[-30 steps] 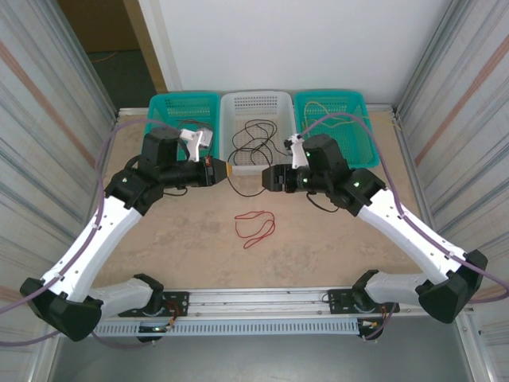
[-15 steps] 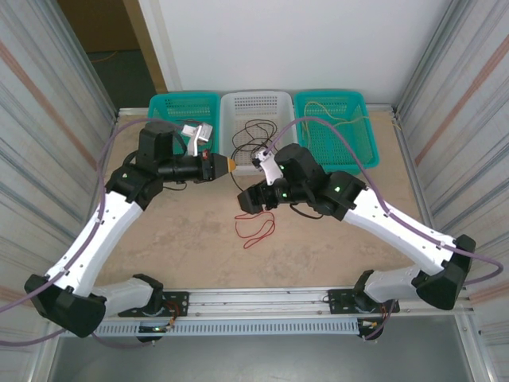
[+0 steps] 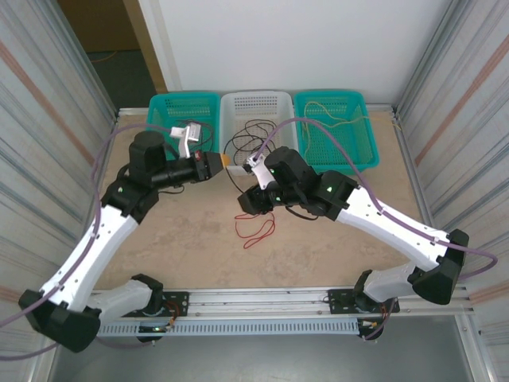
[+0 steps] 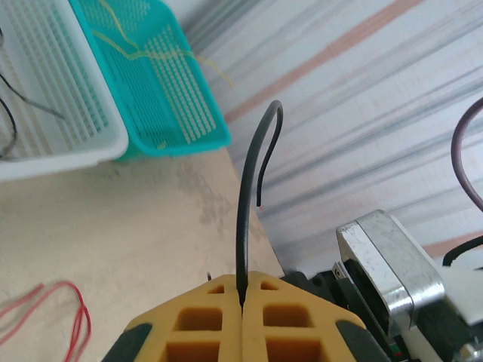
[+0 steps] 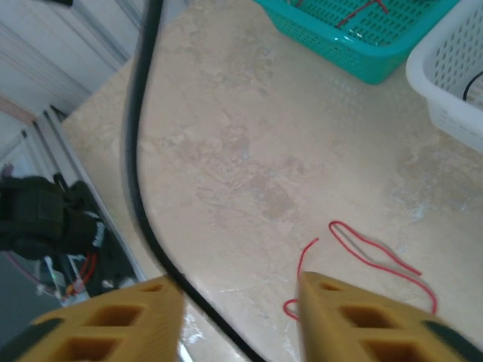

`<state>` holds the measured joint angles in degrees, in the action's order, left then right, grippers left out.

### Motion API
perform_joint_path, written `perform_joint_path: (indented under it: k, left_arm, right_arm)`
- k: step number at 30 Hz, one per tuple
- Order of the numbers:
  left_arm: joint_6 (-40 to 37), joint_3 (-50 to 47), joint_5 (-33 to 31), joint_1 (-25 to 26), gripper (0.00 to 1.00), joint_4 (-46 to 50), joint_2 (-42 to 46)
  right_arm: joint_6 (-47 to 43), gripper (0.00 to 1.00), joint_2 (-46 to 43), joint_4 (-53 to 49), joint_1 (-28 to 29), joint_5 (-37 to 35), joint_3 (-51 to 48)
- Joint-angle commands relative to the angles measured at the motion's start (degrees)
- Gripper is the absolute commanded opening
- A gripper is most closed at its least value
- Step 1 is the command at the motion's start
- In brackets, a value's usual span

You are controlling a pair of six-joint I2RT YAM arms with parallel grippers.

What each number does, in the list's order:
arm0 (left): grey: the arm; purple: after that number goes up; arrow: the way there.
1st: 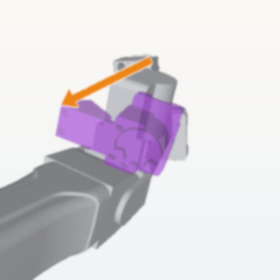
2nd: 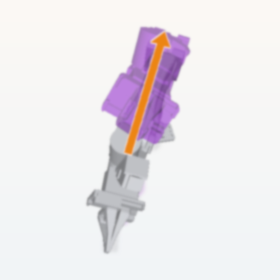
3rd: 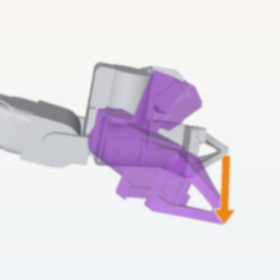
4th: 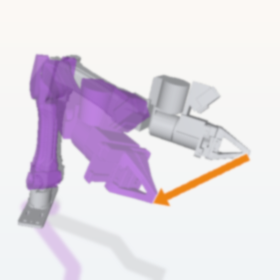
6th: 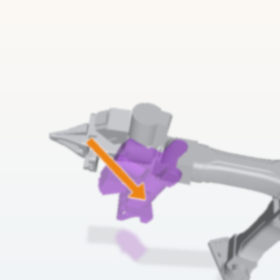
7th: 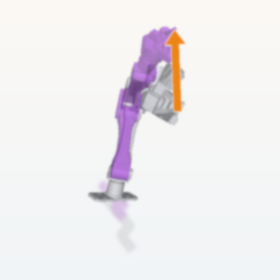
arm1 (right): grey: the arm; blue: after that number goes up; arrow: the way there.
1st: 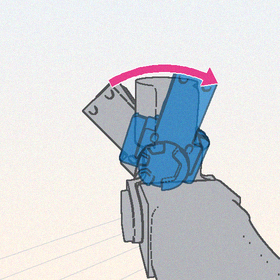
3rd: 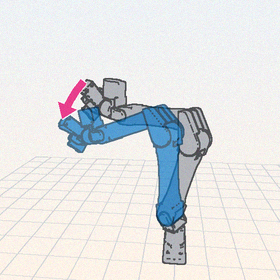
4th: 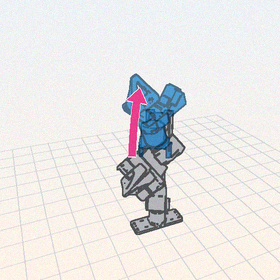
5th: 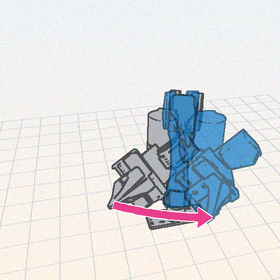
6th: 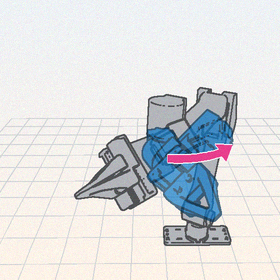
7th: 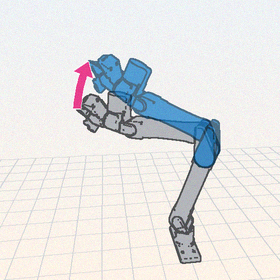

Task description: Untangle the cables

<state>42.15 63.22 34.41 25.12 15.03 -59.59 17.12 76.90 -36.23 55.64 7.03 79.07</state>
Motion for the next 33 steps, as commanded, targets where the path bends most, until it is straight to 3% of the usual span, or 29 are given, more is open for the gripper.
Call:
perform_joint_path:
  k: [1, 7, 11, 12, 14, 20, 25, 33]
  left_arm:
    - [5.83, -4.32, -8.46, 1.39, 0.0, -13.83, 3.4]
    - [8.7, -9.05, -13.82, 2.55, 0.0, -20.28, 5.24]
    - [12.36, -13.81, -16.03, 2.65, 0.0, -25.38, 6.34]
    - [12.64, -14.21, -16.21, 2.65, 0.02, -25.04, 6.42]
    - [12.65, -14.73, -16.17, 2.65, 0.23, -23.19, 6.23]
    - [13.82, -15.88, -11.0, 1.57, 0.58, -18.33, 3.36]
    - [16.03, -16.01, -0.93, 0.12, 0.64, -16.89, -1.42]
    - [18.51, -16.75, 2.46, 0.06, 0.68, -16.65, -1.75]
  right_arm:
    - [3.14, 0.3, 0.01, 3.62, 0.26, 0.17, -1.34]
    - [7.22, 0.08, -0.96, 9.43, 0.09, 1.99, -3.61]
    - [8.09, 0.0, -1.01, 9.36, -0.43, 2.38, -3.69]
    - [8.02, 0.0, -1.13, 9.12, -0.54, 2.54, -3.66]
    - [7.2, 0.0, -1.41, 7.83, -0.62, 3.69, -3.03]
    - [1.92, 0.0, -0.34, -1.44, -0.54, 7.89, 1.0]
    - [-0.77, 0.0, 0.13, -6.59, -1.55, 9.15, 2.98]
    - [-0.16, 0.0, 0.76, -4.82, -2.59, 12.66, 3.03]
